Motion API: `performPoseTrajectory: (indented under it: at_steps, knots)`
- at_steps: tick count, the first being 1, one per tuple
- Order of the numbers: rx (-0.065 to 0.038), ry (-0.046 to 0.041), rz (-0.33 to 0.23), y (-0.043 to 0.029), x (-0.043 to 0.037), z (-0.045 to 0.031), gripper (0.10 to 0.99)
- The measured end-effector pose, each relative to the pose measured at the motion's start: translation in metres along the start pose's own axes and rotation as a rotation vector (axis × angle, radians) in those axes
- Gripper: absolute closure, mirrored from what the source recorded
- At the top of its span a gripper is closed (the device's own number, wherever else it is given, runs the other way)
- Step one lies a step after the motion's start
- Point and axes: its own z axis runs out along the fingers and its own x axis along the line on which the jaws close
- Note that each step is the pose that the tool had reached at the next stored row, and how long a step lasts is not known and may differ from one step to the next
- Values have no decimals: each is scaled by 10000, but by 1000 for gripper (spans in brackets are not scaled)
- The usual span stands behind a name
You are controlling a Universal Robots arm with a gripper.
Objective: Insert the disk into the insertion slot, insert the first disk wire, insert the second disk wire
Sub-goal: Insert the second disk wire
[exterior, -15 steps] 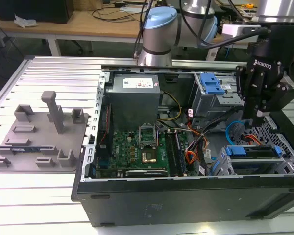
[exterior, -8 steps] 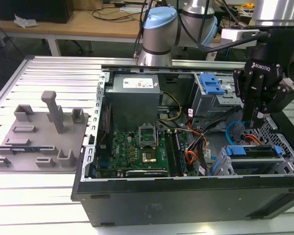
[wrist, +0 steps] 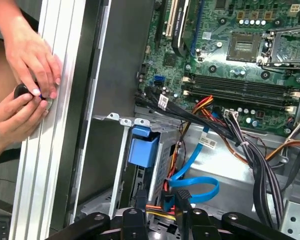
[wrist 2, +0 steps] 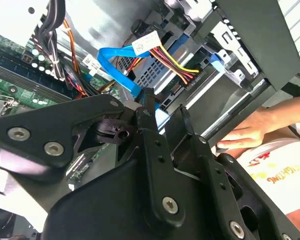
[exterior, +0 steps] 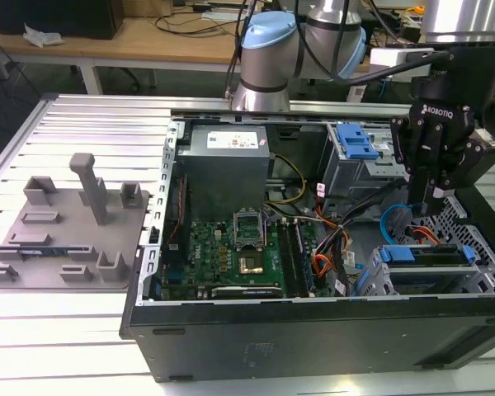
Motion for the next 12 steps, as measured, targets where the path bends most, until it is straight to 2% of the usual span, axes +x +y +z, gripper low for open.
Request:
performPoseTrajectory:
  at_steps: [2,4,12]
  knots:
    - [-21,107,-7,-1,-10,18,722]
    - [-31,161,-9,-2,-18,18,722]
    - [-34,176,-11,-4,-33,13,722]
